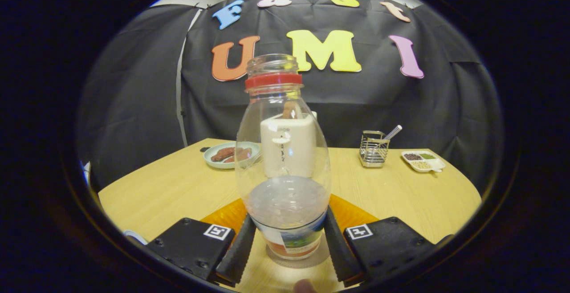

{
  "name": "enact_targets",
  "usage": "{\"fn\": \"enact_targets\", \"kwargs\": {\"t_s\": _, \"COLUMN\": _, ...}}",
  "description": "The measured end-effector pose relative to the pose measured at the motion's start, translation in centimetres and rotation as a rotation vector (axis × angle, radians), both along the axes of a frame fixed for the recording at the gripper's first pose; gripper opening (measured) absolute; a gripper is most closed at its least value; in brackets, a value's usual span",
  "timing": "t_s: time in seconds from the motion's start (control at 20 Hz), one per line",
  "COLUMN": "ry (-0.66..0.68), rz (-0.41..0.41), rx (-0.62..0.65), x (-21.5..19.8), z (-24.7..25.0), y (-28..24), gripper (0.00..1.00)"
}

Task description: Take the bottle from table, then pour the juice into the cup, finally place the bottle on the coaster

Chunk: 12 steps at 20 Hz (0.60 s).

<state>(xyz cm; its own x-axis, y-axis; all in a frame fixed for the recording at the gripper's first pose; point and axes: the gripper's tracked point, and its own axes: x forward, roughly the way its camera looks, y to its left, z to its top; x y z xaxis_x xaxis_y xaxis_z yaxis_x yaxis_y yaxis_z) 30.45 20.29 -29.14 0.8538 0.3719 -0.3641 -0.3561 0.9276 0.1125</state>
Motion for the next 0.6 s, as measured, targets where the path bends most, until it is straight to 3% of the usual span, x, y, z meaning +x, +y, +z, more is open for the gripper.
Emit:
{"fn": "enact_targets", "kwargs": {"t_s": 0.4, "ry": -0.004, "rz": -0.009, "rx": 0.013, "x": 0.2, "z": -0.9, "y": -0.3, "gripper": 0.84}}
{"fn": "enact_targets", "kwargs": {"t_s": 0.6, "ry": -0.042, "rz": -0.016, "rx": 0.021, "x": -0.1, "z": 0.6, "y": -0.5, "gripper": 0.97}}
